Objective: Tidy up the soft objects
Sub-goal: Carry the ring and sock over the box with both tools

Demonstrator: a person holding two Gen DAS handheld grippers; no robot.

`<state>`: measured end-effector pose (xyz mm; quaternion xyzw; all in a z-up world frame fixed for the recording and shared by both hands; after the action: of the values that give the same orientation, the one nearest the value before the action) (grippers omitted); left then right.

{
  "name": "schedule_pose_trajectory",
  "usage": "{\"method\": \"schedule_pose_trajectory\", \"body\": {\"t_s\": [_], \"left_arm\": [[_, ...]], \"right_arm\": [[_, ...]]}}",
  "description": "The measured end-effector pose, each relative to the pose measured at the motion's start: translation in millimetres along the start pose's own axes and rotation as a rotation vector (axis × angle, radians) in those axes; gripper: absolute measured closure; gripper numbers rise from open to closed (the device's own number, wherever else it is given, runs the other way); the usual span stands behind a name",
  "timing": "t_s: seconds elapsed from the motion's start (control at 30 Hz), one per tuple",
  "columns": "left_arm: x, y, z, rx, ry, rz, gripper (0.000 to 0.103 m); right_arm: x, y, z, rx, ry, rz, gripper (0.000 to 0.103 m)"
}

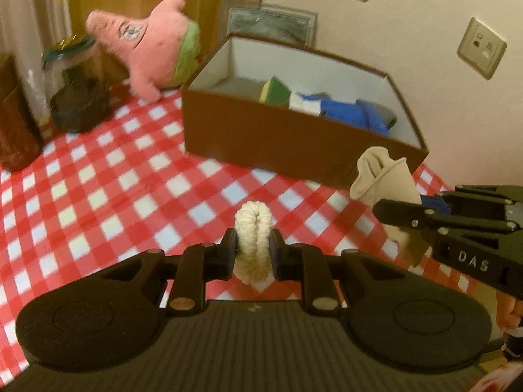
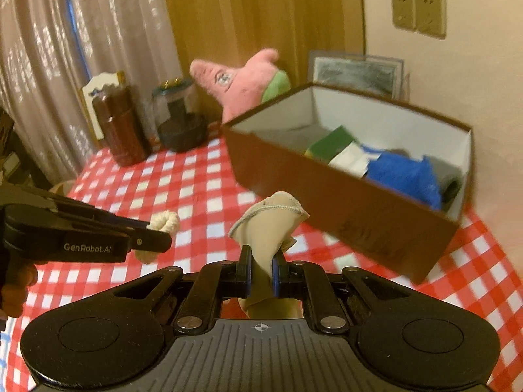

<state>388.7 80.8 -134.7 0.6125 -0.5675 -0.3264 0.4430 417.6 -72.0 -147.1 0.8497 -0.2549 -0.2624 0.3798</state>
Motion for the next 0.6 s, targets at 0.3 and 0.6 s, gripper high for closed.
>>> {"method": "schedule_pose_trajectory", "body": {"t_s": [0.3, 0.6], "left_arm": [[32, 2, -70, 0.086, -0.071, 0.0, 0.084], [49, -19, -138, 0.114, -0.105, 0.0, 0.084]], "right_arm": [[44, 23, -51, 0.094, -0.035, 0.033, 0.091], [100, 19, -100, 0.142, -0.08, 0.102, 0.091]]}}
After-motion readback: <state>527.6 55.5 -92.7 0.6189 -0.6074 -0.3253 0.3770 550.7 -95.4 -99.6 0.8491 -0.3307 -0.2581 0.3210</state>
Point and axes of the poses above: each gripper's, at about its wrist camera, not at the fingertips, and y roughly against the way its jaws point, x to its right, z to its underside, the point moved 9 cm from there along -y, roughly the way its jaws point, and after that the axes turned 12 degrees about -x, right-handed, at the moved point
